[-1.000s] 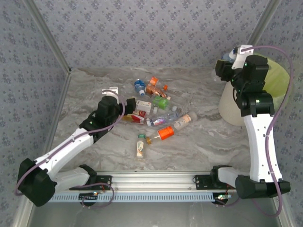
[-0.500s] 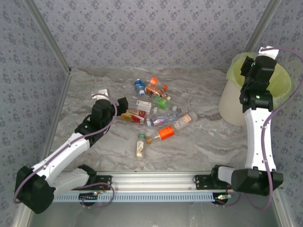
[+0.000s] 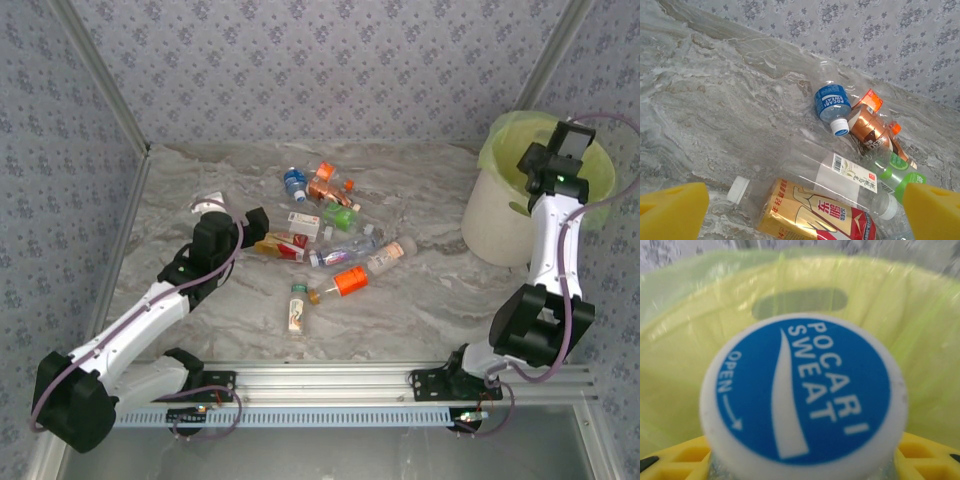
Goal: Put the plastic bottles in the bin
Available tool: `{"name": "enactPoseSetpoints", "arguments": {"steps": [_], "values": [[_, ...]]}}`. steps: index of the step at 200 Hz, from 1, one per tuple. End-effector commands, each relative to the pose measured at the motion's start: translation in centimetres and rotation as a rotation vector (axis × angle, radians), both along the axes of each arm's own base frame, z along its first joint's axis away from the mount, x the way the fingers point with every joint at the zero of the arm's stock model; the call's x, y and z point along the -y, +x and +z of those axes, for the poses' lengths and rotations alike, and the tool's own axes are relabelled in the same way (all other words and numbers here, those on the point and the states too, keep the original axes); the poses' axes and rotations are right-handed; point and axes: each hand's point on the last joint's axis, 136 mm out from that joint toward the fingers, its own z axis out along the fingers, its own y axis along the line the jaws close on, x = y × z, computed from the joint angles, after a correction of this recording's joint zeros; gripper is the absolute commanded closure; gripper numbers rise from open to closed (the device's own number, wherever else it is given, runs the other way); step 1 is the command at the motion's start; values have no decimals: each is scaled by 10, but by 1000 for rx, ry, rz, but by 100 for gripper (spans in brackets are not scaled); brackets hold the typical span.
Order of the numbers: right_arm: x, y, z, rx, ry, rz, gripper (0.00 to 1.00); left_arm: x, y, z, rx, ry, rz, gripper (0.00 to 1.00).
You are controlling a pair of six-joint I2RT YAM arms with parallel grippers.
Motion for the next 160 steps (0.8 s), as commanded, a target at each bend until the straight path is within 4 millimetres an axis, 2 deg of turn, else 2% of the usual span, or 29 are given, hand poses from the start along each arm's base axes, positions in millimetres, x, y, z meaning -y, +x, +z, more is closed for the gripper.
{"name": "enactPoseSetpoints", "arguments": {"steps": [1, 19, 52, 93, 111, 160], "values": [[-8, -4, -5, -41, 67, 23, 37, -5, -4, -2, -22, -18, 18, 1], [-8, -9, -7, -52, 67, 10, 32, -7, -6, -8, -55, -5, 26, 0], [-14, -15, 7, -43, 61, 24, 21, -10, -7, -17, -89, 12, 47, 1], [-36, -24, 39, 10, 21, 75, 12, -24, -7, -21, -82, 22, 128, 1], [-53, -29, 52, 36, 7, 121, 10, -29, -8, -21, -61, 16, 149, 0], [-126, -47, 73, 109, -11, 379, 8, -43, -12, -23, -45, 13, 214, 1]]}}
